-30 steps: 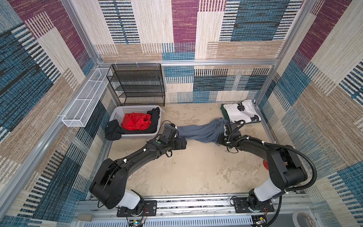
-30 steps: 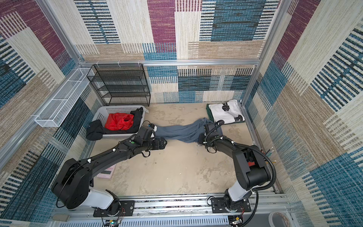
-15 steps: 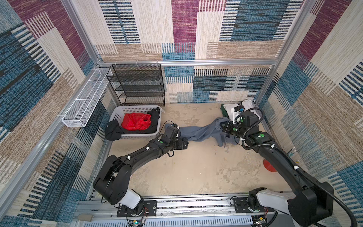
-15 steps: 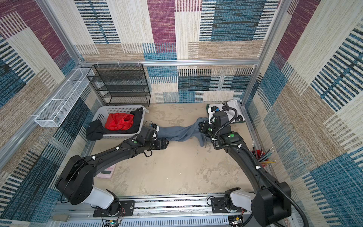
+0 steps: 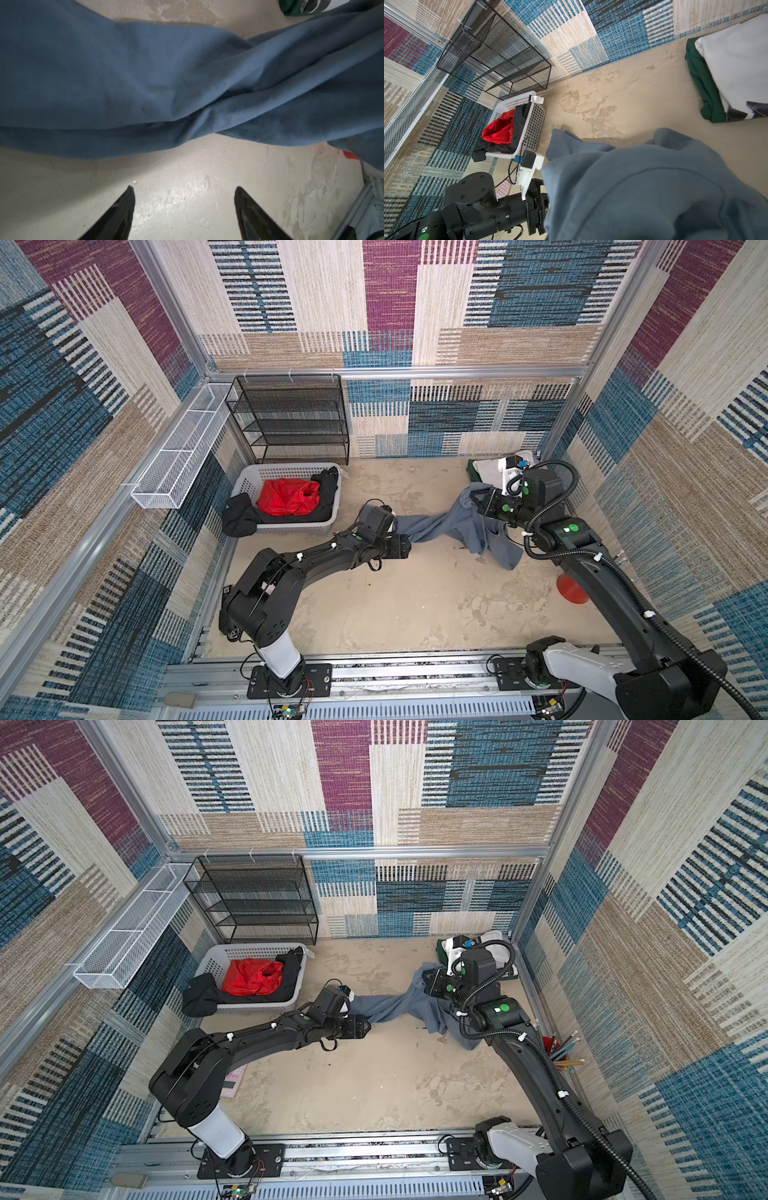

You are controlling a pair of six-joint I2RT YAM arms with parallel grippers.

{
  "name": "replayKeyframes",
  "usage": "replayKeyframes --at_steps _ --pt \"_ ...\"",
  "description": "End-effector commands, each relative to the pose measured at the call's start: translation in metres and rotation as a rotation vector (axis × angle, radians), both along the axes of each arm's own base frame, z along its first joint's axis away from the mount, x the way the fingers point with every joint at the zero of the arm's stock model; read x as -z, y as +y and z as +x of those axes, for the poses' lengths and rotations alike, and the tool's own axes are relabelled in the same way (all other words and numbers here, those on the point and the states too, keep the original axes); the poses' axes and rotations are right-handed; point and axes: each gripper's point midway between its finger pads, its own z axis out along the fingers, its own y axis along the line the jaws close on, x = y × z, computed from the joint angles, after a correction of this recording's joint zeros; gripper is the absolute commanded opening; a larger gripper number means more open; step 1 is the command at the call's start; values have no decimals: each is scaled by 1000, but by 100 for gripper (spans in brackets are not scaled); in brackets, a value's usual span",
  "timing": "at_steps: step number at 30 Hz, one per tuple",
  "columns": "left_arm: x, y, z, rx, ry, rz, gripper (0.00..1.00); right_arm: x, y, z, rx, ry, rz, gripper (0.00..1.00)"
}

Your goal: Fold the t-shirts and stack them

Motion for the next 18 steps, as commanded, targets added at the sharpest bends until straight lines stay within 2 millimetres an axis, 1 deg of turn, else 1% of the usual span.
replayKeyframes --at_steps 1,4,7,10,12,15,18 --pt "8 3 6 -18 0 38 67 -3 -3 2 13 -22 -10 0" --pt "18 11 10 -29 7 112 66 -4 -6 1 18 -30 -12 0" --pt "28 20 21 -37 -5 209 67 -6 -8 0 24 -38 -10 0" --pt "32 22 32 -12 -10 303 68 -5 -8 -2 21 -37 -8 0" --pt "32 23 40 -9 -16 350 71 -5 -7 -3 10 -35 -3 0" --pt "32 24 51 -11 -37 391 72 -1 -6 -5 3 -29 1 0" --pt "29 17 63 16 -68 395 72 0 -7 -6 8 -29 2 0"
